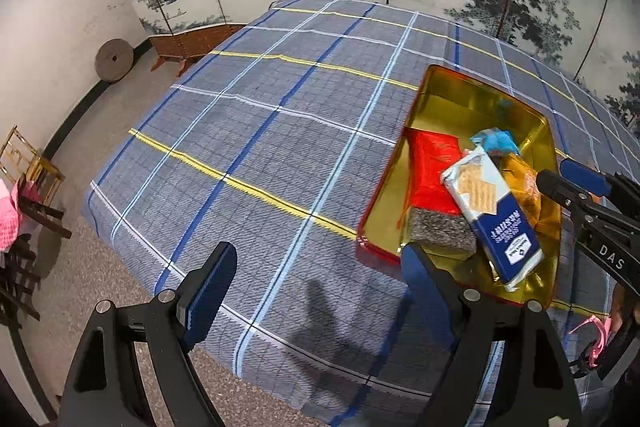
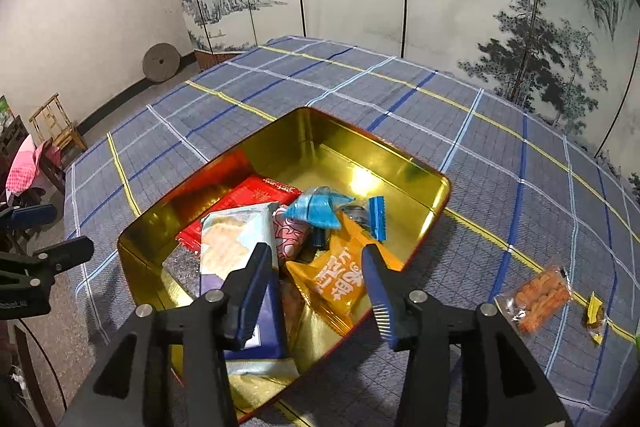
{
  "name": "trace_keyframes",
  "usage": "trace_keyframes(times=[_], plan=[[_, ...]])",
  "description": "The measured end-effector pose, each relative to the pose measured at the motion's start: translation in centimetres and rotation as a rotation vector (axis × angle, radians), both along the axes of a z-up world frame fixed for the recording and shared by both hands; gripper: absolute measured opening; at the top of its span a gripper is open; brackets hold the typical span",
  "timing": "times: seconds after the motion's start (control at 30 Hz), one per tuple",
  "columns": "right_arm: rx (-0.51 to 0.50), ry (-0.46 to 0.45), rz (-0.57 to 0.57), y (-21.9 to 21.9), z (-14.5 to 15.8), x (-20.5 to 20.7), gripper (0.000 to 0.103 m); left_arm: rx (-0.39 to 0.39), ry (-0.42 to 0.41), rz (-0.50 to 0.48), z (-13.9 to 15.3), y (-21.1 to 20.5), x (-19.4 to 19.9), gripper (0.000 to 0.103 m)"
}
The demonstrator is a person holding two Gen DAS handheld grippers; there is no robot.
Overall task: Organize snacks
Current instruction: 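Carry the teal-ended bag into the gold tin and open the right gripper, then grasp the yellow-ended wrapped cake with the right gripper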
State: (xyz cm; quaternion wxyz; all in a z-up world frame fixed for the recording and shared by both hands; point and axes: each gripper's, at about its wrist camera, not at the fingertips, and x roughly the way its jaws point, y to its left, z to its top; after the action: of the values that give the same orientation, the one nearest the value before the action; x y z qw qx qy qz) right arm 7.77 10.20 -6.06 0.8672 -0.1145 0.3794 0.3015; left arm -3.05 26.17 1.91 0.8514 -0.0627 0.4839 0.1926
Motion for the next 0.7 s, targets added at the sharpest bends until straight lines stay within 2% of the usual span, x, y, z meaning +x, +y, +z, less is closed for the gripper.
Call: trace_keyframes(times=[0.33,0.7], plan=[[0.011,-0.019,-0.069,-4.4,0.4,-0.2,0.048,0.009,-0.004,-0.063,0.4,-2.9,1.1,0.082],[-0.021,-0.016,-0.196,-11.8,-0.8,0.1,0.048,0.028,-0.005,-0.16,0.9,-7.2,2.5,0.082]])
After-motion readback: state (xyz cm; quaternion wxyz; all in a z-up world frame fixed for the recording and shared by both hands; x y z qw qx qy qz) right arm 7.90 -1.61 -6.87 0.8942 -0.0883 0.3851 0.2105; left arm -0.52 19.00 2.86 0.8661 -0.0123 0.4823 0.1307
